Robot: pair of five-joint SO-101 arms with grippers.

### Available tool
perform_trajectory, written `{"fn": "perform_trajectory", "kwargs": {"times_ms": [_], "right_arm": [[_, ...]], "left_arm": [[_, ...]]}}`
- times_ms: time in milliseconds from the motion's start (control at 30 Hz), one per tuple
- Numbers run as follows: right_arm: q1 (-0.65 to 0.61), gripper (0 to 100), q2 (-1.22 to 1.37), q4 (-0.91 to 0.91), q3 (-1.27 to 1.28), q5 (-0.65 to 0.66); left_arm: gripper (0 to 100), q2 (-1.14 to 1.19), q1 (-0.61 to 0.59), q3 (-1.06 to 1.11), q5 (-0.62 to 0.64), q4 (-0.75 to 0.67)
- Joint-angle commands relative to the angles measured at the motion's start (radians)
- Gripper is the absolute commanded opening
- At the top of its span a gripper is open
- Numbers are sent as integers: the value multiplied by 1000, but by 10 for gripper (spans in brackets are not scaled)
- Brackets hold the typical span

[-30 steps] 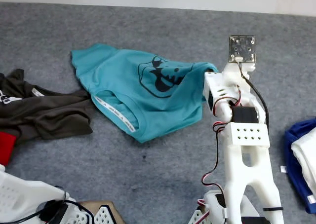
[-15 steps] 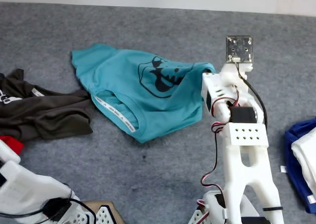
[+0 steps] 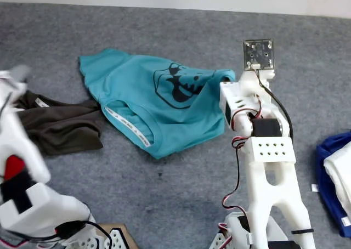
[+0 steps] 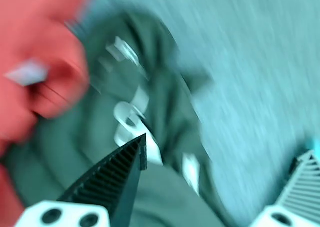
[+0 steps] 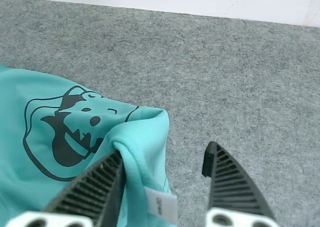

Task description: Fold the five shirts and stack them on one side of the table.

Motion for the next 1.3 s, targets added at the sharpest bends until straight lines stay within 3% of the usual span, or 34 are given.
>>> {"fn": "perform_trajectory", "kwargs": {"times_ms": [0, 67, 167, 267, 333, 433, 533, 567, 667, 933, 1267], "right_arm": [[-10, 224, -38, 2, -7, 8], [-10, 224, -38, 2, -5, 8], [-10, 224, -41, 2, -5, 8], [-10, 224, -41, 2, -5, 8], [-10, 224, -38, 2, -5, 8], [-10, 224, -38, 2, -5, 6], [-10, 224, -38, 2, -5, 6], [-10, 224, -38, 2, -5, 6], [-10, 224, -38, 2, -5, 6], [-10, 224, -38, 2, -5, 6], [-12, 224, -36, 2, -5, 6]], "left_arm": [[431, -54, 162, 62, 5, 11], [431, -53, 219, 128, 0, 3], [431, -24, 265, 240, -103, -144], [431, 61, 272, 292, -192, -293], [409, 111, 257, 283, -213, -305], [274, 133, 214, 234, -215, -299], [66, 134, 171, 223, -215, -292], [0, 134, 151, 223, -215, -292], [43, 136, 74, 237, -215, -295], [8, 136, -194, 220, -215, -299], [7, 137, -596, -104, -210, -304]]}}
